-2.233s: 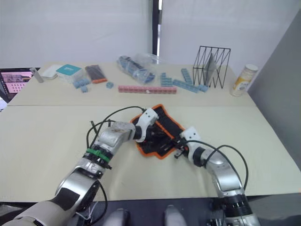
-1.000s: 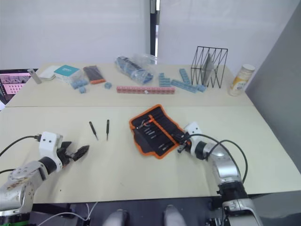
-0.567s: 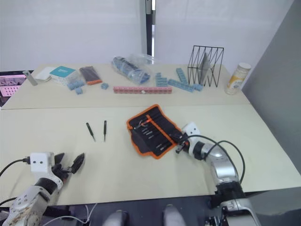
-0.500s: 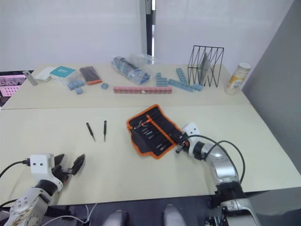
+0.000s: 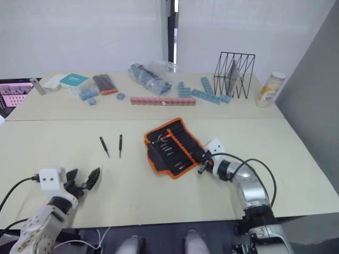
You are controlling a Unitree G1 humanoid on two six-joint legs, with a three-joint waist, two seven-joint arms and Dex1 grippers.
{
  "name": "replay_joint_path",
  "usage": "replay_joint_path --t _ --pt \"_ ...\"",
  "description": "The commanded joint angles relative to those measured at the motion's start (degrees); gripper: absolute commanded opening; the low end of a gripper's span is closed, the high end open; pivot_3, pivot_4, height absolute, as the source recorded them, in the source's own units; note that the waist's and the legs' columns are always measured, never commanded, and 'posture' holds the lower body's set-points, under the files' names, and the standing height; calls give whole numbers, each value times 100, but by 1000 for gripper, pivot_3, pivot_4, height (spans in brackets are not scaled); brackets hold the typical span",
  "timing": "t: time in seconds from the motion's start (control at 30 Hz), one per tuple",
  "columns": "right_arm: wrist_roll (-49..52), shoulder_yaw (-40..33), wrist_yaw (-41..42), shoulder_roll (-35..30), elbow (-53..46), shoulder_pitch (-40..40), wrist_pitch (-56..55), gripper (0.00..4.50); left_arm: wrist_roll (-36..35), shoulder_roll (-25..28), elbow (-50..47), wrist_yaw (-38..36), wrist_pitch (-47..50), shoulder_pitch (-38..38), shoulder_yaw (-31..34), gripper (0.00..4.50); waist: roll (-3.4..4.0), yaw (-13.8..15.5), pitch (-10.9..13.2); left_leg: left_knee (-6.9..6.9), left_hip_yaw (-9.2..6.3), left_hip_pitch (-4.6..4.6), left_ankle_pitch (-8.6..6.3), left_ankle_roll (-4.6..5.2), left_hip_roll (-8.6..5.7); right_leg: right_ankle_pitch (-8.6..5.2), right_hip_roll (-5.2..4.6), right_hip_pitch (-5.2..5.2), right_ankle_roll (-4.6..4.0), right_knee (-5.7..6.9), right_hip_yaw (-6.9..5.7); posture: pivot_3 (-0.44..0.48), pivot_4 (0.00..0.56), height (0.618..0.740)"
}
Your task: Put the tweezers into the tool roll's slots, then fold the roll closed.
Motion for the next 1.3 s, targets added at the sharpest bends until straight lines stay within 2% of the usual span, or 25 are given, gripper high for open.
replay_joint_path --t 0.03,0.13,0.27,0.5,0.6,0.97,1.13,1.3 --pt "-1 28 32 -54 -182 27 49 0 -171 -148 -180 718 719 -644 -25 4456 0 -6 0 0 1 1 0 0 0 7 0 2 11 0 0 0 150 737" --pt "11 21 18 -75 -239 44 79 0 -84 -354 -261 1373 1414 -1134 -71 4456 0 -31 0 -2 0 -3 0 0 -2 10 0 2 18 -5 1 0 150 737" --pt "18 24 1 -88 -310 80 115 0 -64 -455 -228 1799 2218 -1620 -238 4456 0 -13 0 -11 -10 -7 0 0 -2 10 3 -3 17 -4 1 0 150 737" --pt "7 57 -18 -100 -397 114 174 0 380 -607 135 2597 3229 -2323 -286 4456 -1 -13 0 -6 -11 -5 0 0 -5 11 3 0 18 -4 0 0 150 737" --pt "-3 62 -23 -107 -404 112 182 0 552 -660 234 2730 3434 -2426 -332 3653 -1 -15 0 -8 -11 -4 0 0 -5 11 3 2 18 -4 1 0 150 737" --pt "-92 175 -33 -104 -438 95 174 0 979 -705 804 2606 3341 -2613 -746 38 3 -5 -2 -5 -13 25 2 -3 -8 12 3 35 21 -9 0 0 150 737" --pt "-64 133 -55 -105 -553 93 195 0 1051 -614 761 2529 2949 -2570 -518 38 3 -8 -2 -10 -14 39 2 -3 -8 11 3 49 20 -13 0 0 150 737" --pt "99 -33 -100 -90 -847 39 270 0 964 -282 679 2069 2351 -2579 -380 38 2 -22 -1 -10 -13 32 2 -3 -7 11 3 41 20 -13 0 0 150 737"
